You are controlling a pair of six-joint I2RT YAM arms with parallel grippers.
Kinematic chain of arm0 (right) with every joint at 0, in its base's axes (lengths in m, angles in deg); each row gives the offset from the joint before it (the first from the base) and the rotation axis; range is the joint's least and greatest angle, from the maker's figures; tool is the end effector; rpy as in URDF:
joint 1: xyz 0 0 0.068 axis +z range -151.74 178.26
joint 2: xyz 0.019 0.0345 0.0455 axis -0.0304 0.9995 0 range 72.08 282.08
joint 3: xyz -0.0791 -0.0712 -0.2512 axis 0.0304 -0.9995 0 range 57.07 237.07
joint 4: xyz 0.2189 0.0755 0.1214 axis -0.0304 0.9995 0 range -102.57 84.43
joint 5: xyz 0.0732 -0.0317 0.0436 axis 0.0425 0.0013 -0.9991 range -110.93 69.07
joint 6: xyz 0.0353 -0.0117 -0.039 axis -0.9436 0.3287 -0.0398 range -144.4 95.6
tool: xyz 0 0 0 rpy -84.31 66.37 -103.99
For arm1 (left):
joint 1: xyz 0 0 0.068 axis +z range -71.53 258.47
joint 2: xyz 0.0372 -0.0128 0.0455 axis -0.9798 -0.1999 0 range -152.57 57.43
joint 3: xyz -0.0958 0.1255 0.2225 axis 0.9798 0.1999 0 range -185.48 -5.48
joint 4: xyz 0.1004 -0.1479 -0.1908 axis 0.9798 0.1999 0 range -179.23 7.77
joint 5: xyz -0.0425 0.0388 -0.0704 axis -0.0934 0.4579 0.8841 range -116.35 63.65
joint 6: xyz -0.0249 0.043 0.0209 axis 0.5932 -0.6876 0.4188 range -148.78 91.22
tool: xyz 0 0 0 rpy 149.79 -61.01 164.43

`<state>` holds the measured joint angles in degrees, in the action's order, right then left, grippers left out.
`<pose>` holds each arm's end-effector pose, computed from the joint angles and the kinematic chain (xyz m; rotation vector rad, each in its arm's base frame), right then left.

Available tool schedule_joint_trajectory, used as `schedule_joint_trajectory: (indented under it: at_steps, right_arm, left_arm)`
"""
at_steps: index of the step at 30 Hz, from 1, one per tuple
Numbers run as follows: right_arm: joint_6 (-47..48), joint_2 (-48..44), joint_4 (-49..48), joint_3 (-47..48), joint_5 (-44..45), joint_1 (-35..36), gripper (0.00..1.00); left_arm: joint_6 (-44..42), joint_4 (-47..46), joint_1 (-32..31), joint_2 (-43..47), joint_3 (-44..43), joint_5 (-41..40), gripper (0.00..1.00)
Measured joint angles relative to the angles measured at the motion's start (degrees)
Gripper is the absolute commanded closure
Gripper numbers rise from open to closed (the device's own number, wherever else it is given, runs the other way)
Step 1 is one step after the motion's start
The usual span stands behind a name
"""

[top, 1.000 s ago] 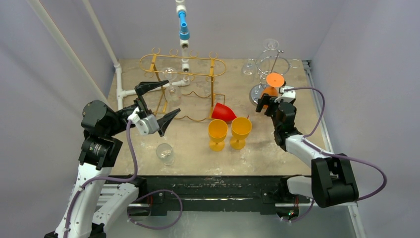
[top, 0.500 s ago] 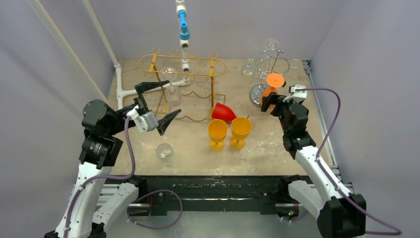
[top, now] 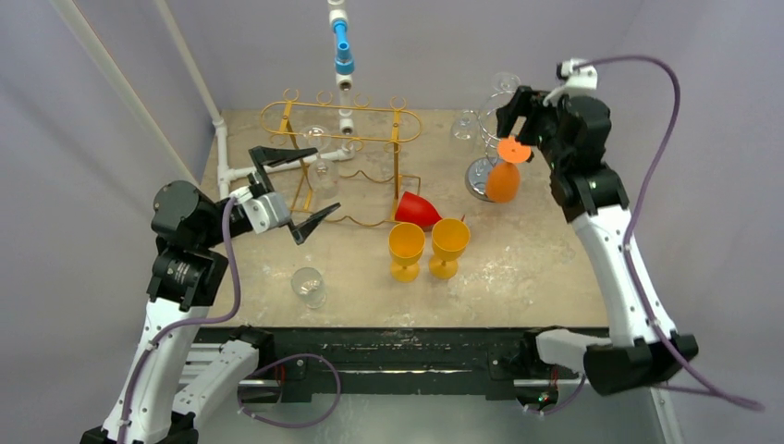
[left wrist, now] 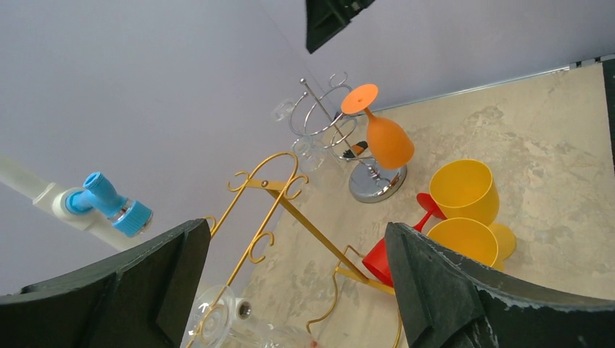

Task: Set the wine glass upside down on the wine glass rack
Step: Adjust the wine rack at the center of the board.

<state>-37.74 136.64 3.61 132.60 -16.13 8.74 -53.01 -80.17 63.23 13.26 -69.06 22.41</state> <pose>0.2412 0.0416 0.4475 0.1053 1.6639 0.2457 0.1258 -0.0620 0.4530 1.0957 0.9778 -0.4616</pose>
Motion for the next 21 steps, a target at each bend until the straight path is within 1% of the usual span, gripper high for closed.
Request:
schedule_joint_trajectory:
  at_steps: [4,8,13,21]
  right_arm:
    - [1.4,15.0,8.3,18.5,-0.1,0.0,0.27]
    - [2.5,24.5,15.1,28.1,1.0,0.0,0.27]
    - [3.6,30.2,20.7,31.9,3.2,0.0,0.31]
    - [5.6,32.0,22.5,33.4,6.3,-0.5,0.32]
  left_arm:
    - [1.6,0.5,0.0,0.2,-0.5,-0.4,0.0]
    - [2.4,1.2,0.0,0.8,-0.6,-0.7,0.0]
    - [2.5,2.1,0.0,0.9,-0.8,-0.9,0.0]
    - [2.5,2.6,0.0,0.9,-0.9,-1.0,0.0]
